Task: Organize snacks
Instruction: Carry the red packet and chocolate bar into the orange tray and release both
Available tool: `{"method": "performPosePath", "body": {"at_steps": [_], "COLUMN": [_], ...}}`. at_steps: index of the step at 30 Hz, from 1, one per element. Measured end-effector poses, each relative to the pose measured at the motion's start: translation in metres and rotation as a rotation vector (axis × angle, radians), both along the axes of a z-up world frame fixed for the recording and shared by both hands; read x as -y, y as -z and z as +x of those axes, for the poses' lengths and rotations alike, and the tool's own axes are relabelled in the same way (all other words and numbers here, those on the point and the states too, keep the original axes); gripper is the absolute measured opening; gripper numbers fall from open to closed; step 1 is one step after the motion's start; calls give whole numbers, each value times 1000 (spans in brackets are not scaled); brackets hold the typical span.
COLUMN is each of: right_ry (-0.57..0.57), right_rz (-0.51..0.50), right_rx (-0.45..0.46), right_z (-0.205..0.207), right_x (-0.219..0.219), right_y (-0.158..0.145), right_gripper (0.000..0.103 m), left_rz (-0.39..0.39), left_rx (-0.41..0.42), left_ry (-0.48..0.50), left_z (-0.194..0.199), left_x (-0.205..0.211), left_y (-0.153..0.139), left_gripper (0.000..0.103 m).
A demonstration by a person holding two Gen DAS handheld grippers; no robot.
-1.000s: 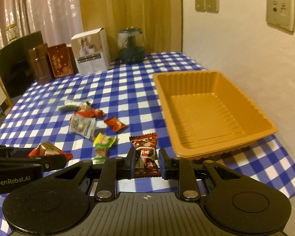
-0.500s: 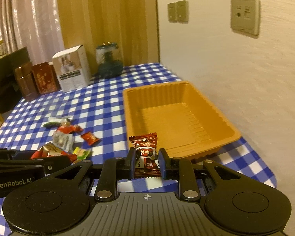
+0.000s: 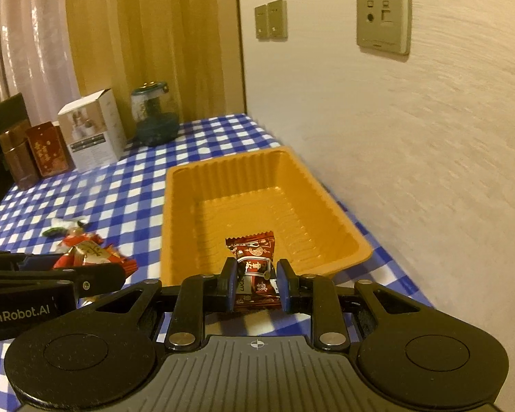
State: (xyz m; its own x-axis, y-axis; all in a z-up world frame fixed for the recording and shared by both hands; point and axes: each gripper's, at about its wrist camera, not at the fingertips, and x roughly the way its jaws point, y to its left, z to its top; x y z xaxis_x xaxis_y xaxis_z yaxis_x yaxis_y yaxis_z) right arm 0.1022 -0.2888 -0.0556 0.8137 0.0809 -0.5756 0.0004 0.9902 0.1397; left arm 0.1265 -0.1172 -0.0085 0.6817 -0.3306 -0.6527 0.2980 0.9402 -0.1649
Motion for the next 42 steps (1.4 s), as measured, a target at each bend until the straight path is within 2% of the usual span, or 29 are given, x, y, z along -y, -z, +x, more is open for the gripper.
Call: {"method": "performPosePath", "body": {"at_steps": [12, 22, 23, 24, 25, 26, 42], "right_ry": [26, 42, 44, 46, 49, 50, 34], "right_rz": [5, 15, 16, 17, 20, 23, 55], "right_rx": [1, -6, -8, -10, -13, -16, -26], "right_z": [37, 58, 59, 60, 60, 61, 62], "right_x": [34, 44, 44, 44, 44, 45, 39], "right_y": [2, 8, 9, 10, 11, 12, 16], "right_gripper": [25, 25, 25, 25, 25, 25, 25], "left_rz": [-18, -25, -27, -30, -37, -41, -73], "left_rx": [20, 12, 9, 0, -13, -18, -25], "left_ry": [13, 34, 38, 40, 44, 39, -87], "left_z": [38, 61, 63, 66, 69, 70, 47], "left_x": [32, 44, 45, 47, 48, 48, 4], "left_y": [5, 19, 22, 25, 29, 33, 37], "left_gripper": [44, 45, 47, 56, 71, 75, 75]}}
